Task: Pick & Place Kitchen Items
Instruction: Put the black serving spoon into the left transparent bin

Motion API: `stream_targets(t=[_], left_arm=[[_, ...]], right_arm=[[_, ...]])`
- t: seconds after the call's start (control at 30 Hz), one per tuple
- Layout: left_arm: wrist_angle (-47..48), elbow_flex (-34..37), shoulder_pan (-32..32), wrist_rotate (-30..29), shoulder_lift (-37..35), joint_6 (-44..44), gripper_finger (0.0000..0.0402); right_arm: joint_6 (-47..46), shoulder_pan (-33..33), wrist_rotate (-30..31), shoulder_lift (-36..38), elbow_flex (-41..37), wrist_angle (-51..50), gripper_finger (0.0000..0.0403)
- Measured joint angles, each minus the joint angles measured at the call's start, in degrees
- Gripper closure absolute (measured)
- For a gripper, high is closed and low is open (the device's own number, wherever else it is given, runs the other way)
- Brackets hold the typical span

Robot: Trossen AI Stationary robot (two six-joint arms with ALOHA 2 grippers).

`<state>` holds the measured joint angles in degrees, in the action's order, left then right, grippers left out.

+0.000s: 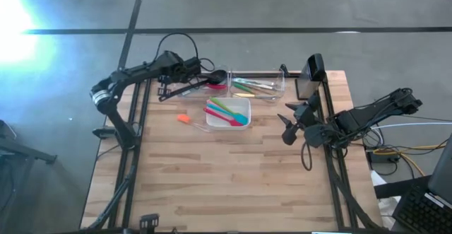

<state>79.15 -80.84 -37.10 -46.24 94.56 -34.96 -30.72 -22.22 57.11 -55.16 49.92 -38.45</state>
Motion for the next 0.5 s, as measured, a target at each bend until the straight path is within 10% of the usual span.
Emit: stream_targets(t=[0.5], left_arm=[[-1.83, -0.55, 0.0, -9.3, 7.18, -1.48, 0.0323]], right_arm=[[-1.92, 0.0, -0.07, 0.0, -0.32, -0.31, 0.0184]])
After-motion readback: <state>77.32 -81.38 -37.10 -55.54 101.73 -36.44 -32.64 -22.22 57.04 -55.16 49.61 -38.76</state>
